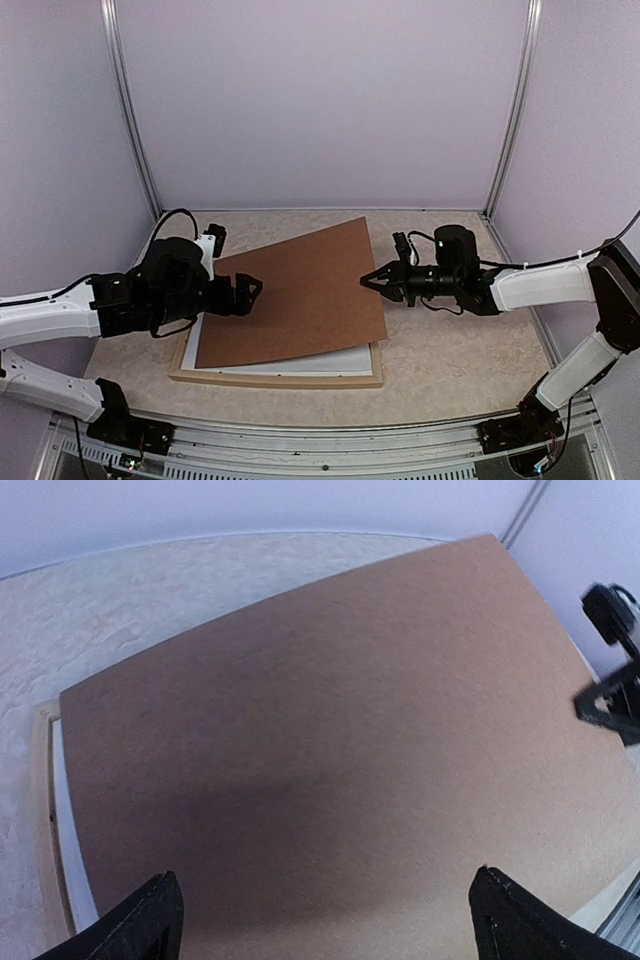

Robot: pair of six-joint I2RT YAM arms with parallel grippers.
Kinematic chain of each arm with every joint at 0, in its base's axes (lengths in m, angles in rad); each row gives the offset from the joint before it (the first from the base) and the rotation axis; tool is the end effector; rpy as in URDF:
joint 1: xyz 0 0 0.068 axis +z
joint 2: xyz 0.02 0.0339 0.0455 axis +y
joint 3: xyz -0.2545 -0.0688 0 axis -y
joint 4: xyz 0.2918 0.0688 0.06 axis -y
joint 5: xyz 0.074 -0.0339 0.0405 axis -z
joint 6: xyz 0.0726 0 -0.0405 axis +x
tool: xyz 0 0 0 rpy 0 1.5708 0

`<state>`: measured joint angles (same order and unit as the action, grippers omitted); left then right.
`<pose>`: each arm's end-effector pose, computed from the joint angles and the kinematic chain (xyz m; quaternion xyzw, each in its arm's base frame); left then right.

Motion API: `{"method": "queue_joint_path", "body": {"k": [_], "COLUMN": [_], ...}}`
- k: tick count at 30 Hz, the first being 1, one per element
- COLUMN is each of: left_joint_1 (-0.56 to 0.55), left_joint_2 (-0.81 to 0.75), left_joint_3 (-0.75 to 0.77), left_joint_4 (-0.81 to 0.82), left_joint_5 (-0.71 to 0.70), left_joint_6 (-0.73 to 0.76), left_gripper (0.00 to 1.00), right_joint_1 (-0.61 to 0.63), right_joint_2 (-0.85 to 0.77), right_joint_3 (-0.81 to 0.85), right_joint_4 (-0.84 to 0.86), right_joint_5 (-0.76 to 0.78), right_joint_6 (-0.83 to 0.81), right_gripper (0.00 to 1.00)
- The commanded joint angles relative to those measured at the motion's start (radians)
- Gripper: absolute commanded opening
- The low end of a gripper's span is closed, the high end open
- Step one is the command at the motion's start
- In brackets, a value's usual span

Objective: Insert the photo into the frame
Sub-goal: Pass from the left arm to the right

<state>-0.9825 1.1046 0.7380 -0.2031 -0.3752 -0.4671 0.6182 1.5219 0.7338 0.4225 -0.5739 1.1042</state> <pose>0.1990 -0.2504 0.2159 0.1331 0.8563 -0.1901 0.4614 0.2884 0.2535 0.1549 0.0344 0.8056 0.5643 0.1773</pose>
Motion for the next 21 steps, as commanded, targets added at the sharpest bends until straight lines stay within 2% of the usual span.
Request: {"method": "queue_joint_path", "body": {"k": [1,5,8,21], "left_joint_1": [0.189,0.4,0.506,0.678], "left_joint_2": [-0.037,-0.015,0.015,0.128], "left_joint_3": [-0.035,-0.074,-0.107,-0.169], "left_joint_4": [-0.107,-0.13,-0.089,0.023], "left_joint_5": [0.218,0.388,0.508,0.638], "left_joint_6": [-0.123,-0.13,-0.126,-0.139], "left_gripper": [0.99,0.99,0.99,0.99], "right_joint_1": [-0.015,-0.021,-0.024,-0.055], "right_joint_2": [0.003,0.017,0.022,0.035], "right_joint_3": [-0.037,-0.069,-0.071,-0.114], "right_joint_4": [0.16,0.234,0.253,0.421], "right_joint_5": [-0.044,-0.062,-0.069,-0.127], "right_joint_6": [0.016,0.052,0.061,0.162], "right_gripper": [0.0,0.0,0.0,0.0]}}
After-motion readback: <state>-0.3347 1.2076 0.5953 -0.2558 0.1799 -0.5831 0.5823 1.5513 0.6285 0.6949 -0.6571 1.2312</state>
